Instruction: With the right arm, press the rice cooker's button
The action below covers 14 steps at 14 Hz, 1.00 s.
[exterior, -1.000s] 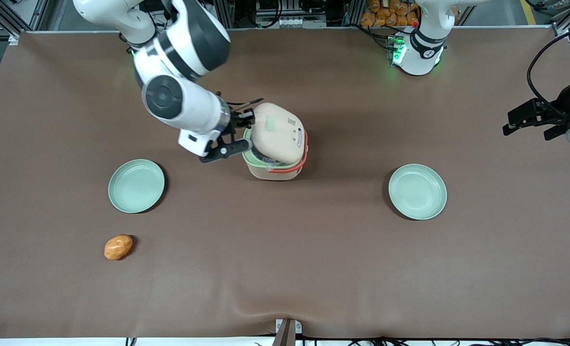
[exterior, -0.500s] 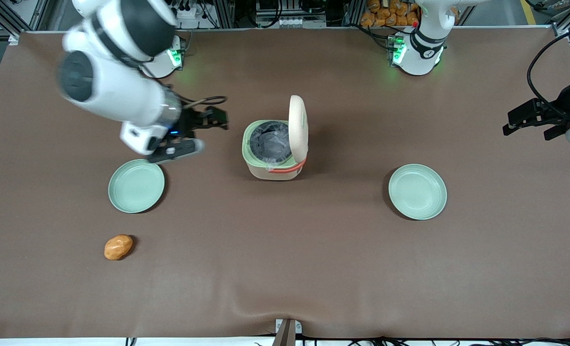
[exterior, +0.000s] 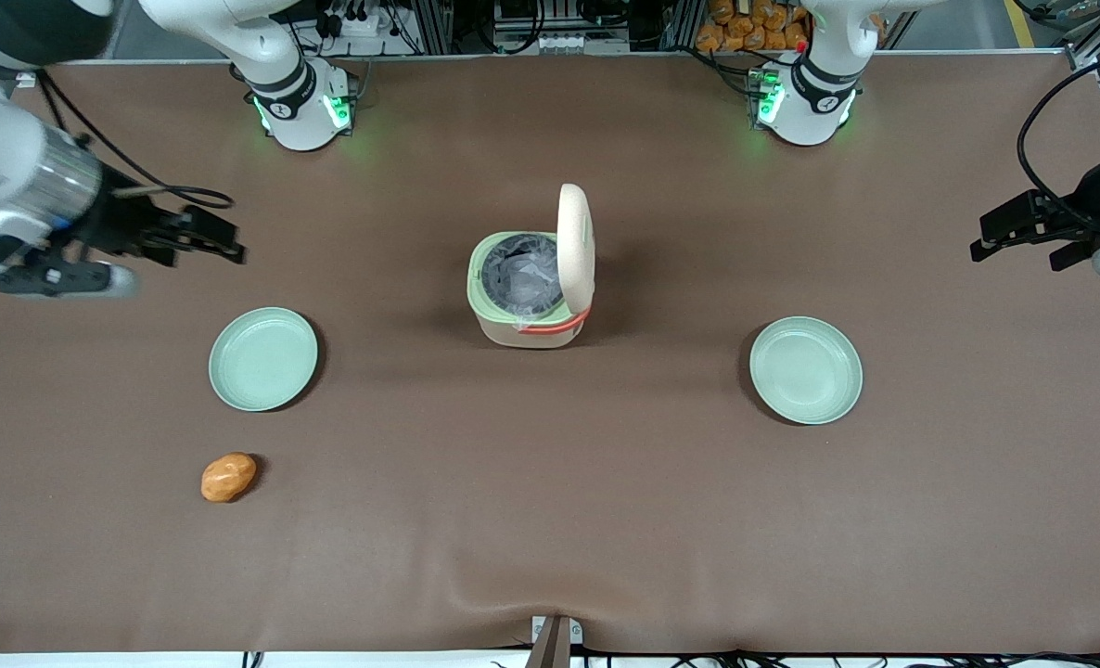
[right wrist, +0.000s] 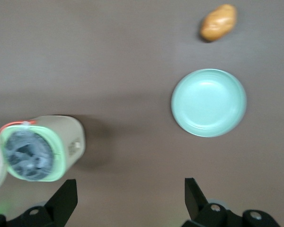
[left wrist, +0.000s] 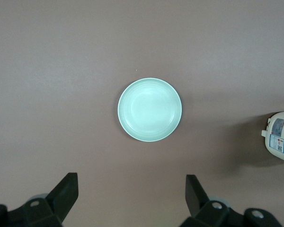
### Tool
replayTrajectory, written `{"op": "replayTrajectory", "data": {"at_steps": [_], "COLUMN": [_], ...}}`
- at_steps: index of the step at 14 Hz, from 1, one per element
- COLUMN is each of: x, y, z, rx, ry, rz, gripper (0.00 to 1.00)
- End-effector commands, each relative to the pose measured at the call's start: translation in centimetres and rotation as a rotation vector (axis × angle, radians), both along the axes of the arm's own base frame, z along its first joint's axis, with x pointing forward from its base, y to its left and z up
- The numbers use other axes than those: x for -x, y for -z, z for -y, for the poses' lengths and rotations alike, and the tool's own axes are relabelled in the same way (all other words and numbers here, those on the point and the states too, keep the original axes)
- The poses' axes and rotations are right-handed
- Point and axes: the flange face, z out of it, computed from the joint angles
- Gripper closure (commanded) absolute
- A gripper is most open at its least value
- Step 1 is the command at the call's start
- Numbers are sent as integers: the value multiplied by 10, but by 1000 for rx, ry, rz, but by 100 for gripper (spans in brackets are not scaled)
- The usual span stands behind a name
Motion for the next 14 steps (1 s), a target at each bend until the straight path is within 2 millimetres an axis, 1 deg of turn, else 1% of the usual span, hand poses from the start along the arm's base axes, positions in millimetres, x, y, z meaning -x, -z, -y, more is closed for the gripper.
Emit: {"op": "replayTrajectory", "data": {"at_steps": [1, 4, 5, 8, 9, 11, 13, 14], "x": [1, 5, 8, 15, 17, 20, 23, 24], "y": [-12, -20, -21, -28, -33, -36, -41, -40], "z": [30, 71, 77, 83, 83, 82, 87, 95], "rx": [49, 134, 143, 184, 187, 185, 183, 175], "ry": [11, -70, -68, -67, -69, -71, -62, -64], "rz": [-4, 16, -5, -23, -23, -32, -25, -30], "gripper": [0, 0, 0, 0, 0, 0, 0, 0]}}
